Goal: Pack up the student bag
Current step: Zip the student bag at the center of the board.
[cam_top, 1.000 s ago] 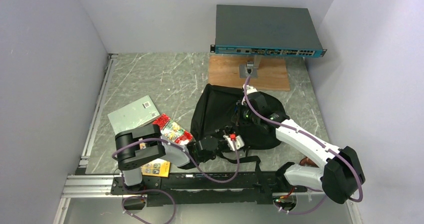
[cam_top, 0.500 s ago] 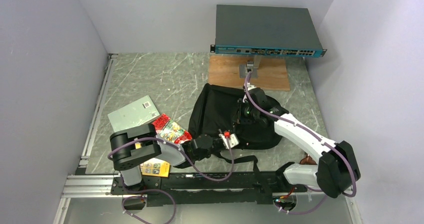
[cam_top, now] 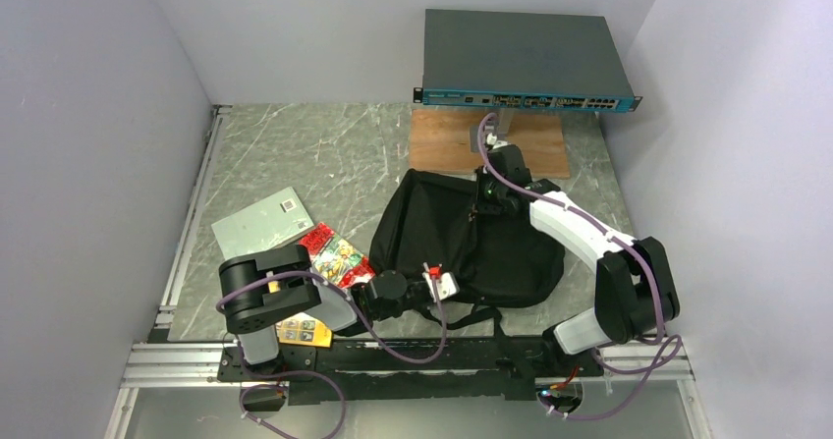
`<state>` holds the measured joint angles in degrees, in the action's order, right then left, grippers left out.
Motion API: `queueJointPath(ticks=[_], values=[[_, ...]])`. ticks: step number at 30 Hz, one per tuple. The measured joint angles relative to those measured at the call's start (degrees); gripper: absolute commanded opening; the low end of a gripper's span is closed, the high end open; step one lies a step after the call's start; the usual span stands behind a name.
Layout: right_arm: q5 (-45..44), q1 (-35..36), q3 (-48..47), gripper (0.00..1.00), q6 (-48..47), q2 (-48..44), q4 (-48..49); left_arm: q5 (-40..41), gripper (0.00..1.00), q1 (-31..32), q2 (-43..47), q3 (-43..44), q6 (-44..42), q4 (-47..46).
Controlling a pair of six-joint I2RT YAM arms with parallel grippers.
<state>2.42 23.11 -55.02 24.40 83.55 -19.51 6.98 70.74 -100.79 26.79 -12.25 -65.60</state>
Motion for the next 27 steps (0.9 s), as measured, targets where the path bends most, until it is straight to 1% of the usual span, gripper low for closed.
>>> queueJointPath(ticks=[4,7,10,14,19,20,22,23,24,26,27], values=[[-3.48,-0.5,-0.28,0.0,-3.56,0.09,3.21,-1.4,0.0,0.85,-0.13,-0.94,0.92,-1.81],[-4.31,-0.28,-0.28,0.0,-6.29,0.66,5.35,-1.29,0.0,0.85,-0.28,-1.29,1.44,-2.89],[-7.43,-0.33,0.31,0.0,-9.51,2.14,10.8,-1.53,0.0,0.87,-0.35,-1.44,1.92,-2.86],[-10.82,-0.02,4.04,0.0,-13.77,3.28,17.94,-1.38,0.0,0.85,-0.35,-1.44,2.62,-3.17],[-11.93,0.33,5.03,0.0,-17.75,6.21,22.67,-0.96,0.0,0.83,-0.35,-2.08,3.58,-4.28],[-12.0,0.39,4.79,0.02,-18.01,6.84,22.51,-0.92,0.0,0.81,-0.35,-2.08,3.8,-4.37],[-12.39,0.42,3.02,0.23,-17.7,8.24,20.26,-0.9,0.0,0.81,-0.35,-2.01,4.24,-4.17],[-12.39,0.42,1.6,0.31,-16.94,8.66,18.14,-0.9,0.0,0.81,-0.35,-1.95,4.46,-3.96],[-13.14,0.33,0.13,0.41,-16.15,8.9,16.9,-1.57,0.03,0.83,-0.33,-1.88,5.09,-3.1],[-13.79,-0.72,-4.35,0.54,-14.08,9.01,14.1,-3.21,0.1,1.27,-0.33,-1.9,6.78,-0.96],[-13.81,-1.11,-5.99,0.6,-12.83,8.44,13.22,-3.96,0.12,1.27,-0.33,-1.9,7.78,-0.59]])
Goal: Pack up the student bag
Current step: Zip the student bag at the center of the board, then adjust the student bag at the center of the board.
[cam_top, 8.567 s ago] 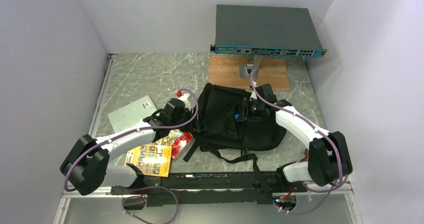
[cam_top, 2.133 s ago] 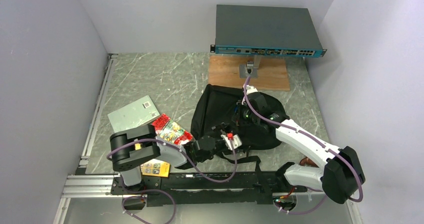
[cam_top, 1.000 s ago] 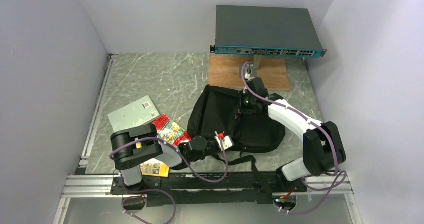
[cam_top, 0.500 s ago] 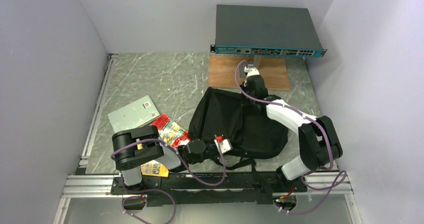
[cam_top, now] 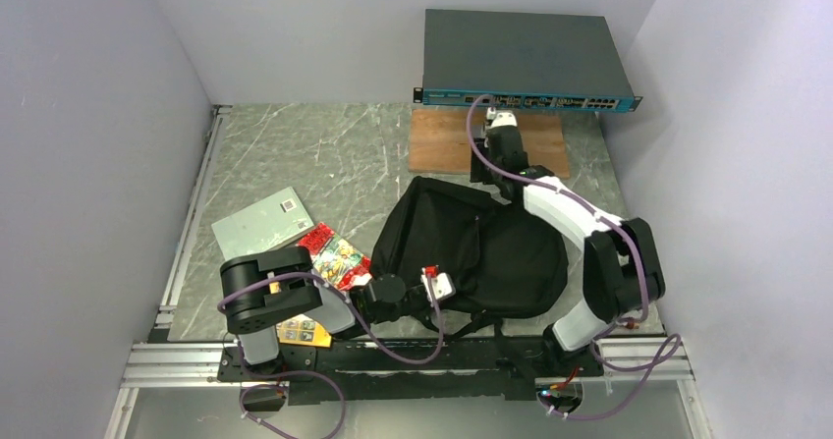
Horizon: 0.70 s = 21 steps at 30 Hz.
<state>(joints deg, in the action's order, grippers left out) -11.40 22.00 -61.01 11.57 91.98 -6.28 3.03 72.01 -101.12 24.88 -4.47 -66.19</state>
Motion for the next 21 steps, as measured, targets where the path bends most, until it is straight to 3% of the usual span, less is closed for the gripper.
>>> queueJointPath(ticks=[4,9,13,21], values=[[1.11,-0.81,0.81,0.67,3.3,-6.54,-5.88,-4.28,0.16,-2.4,0.0,0.68,5.42,1.51],[1.66,-0.7,5.51,0.68,5.95,-18.49,-16.28,-9.6,0.06,-6.38,0.0,2.47,11.41,4.92],[3.21,-0.81,9.42,0.69,9.18,-25.7,-20.72,-12.33,0.04,-9.01,0.02,5.29,14.75,9.14],[4.28,-1.62,15.43,0.78,13.51,-28.52,-23.89,-15.61,0.07,-16.81,3.74,10.16,16.72,22.1]])
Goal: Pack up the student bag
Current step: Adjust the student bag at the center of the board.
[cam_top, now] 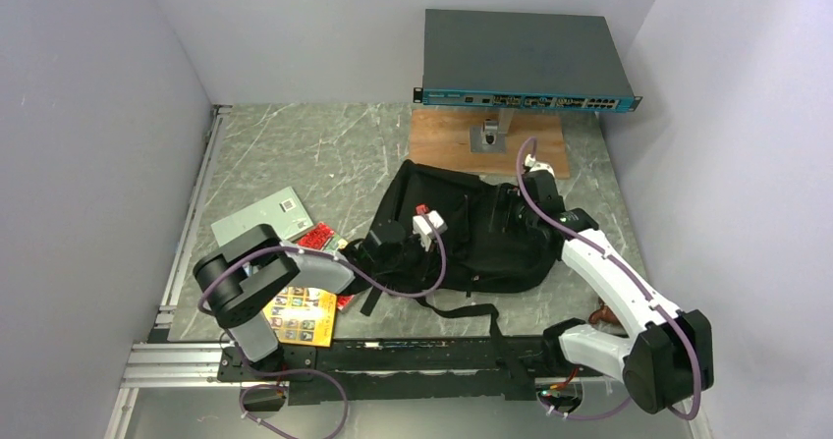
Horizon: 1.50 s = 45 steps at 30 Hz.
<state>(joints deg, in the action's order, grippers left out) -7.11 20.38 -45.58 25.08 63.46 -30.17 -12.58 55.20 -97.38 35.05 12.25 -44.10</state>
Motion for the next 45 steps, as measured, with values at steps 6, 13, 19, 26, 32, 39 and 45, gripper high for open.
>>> queueJointPath(ticks=[6,13,19,26,32,39,45], values=[[-0.74,-5.62,1.2,0.81,3.5,-3.26,0.68,0.46,0.39,-4.09,6.12,1.49,-0.28,11.41],[-2.03,-9.62,1.9,0.85,4.44,-5.4,2.05,1.44,1.0,-8.44,16.79,1.42,4.26,24.61],[-1.29,-11.78,4.0,0.85,4.44,-3.04,3.56,2.34,1.0,-8.35,24.81,1.42,20.39,31.39],[3.43,-13.57,5.05,0.81,3.54,2.93,6.43,8.96,1.0,-8.35,26.95,-3.93,41.86,41.22],[8.35,-13.62,7.04,0.76,2.97,5.92,9.31,16.92,1.0,-8.76,26.86,-1.4,47.84,49.64],[10.12,-14.19,10.05,0.24,2.75,5.86,12.81,18.86,0.99,-10.58,21.55,1.14,49.79,51.19],[8.96,-14.69,13.35,0.0,4.44,-0.39,13.07,17.84,0.89,-12.85,16.37,4.57,45.22,50.84]])
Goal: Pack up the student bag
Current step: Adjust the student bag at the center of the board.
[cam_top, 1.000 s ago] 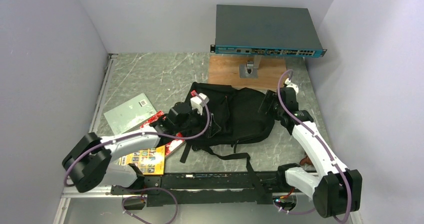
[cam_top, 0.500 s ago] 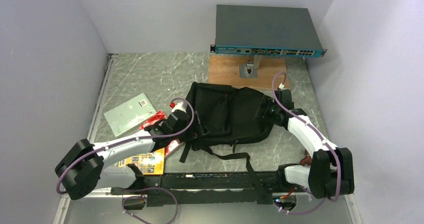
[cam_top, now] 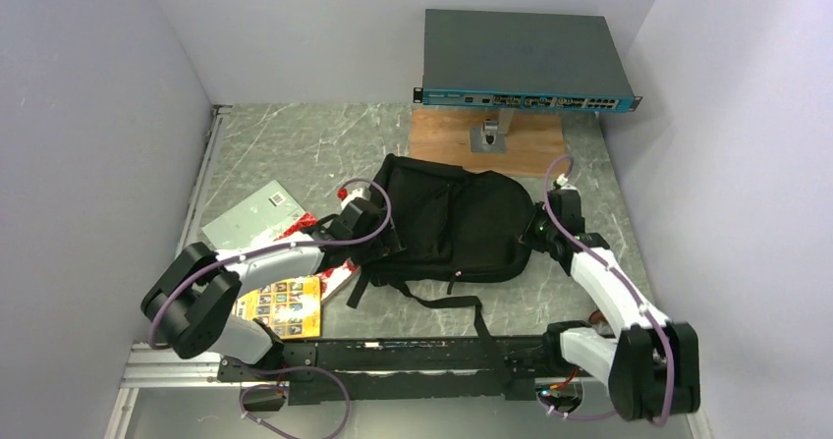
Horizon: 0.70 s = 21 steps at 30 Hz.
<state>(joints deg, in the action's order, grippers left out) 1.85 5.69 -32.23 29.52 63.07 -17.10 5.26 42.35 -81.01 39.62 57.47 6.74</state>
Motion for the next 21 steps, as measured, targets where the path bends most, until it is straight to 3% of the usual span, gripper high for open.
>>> queueJointPath(ticks=[9,13,17,18,21], values=[[4.2,-0.87,4.42,0.0,4.81,-17.05,-0.52,-3.69,0.88,-5.09,-12.87,13.84,-9.57,4.24],[9.66,-1.01,10.93,0.0,11.17,-21.09,4.59,-5.44,0.93,-8.7,-19.45,24.11,-14.1,11.34],[13.68,-0.92,14.99,0.0,14.73,-20.63,5.49,-7.37,0.99,-12.04,-22.97,30.6,-17.62,11.26],[13.88,-0.85,15.15,0.07,15.06,-20.68,4.92,-8.26,1.0,-12.55,-23.1,31.43,-18.18,10.51],[14.05,-0.87,15.15,0.4,14.88,-21.55,4.66,-10.32,1.0,-12.79,-21.66,30.8,-19.41,6.78]])
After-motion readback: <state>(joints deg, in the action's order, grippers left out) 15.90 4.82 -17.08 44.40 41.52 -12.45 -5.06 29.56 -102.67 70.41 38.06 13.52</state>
